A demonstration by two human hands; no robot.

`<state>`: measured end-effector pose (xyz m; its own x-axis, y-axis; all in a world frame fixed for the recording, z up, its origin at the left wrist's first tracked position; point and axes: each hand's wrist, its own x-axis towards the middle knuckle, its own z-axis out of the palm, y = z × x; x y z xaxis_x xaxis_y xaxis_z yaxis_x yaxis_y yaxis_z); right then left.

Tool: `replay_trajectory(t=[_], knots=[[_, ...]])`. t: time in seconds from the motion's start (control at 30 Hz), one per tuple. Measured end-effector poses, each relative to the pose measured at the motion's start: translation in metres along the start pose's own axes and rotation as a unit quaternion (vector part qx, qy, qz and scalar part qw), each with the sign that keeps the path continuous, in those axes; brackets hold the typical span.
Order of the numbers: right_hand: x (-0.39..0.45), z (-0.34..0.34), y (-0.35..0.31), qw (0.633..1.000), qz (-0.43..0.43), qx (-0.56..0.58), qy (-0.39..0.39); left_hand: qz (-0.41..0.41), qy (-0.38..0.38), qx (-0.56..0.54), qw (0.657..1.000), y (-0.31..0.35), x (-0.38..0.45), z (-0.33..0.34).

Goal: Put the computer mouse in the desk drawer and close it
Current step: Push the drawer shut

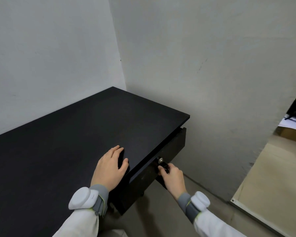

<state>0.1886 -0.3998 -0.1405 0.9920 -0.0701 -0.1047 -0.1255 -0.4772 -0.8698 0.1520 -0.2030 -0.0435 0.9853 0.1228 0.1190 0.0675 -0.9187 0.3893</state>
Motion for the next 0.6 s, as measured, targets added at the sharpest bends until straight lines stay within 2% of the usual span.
replay_trajectory(t=[0.6], knots=[[0.022, 0.026, -0.027, 0.999, 0.009, -0.031, -0.014, 0.002, -0.001, -0.006, 1.000, -0.001, 0.000, 0.000]])
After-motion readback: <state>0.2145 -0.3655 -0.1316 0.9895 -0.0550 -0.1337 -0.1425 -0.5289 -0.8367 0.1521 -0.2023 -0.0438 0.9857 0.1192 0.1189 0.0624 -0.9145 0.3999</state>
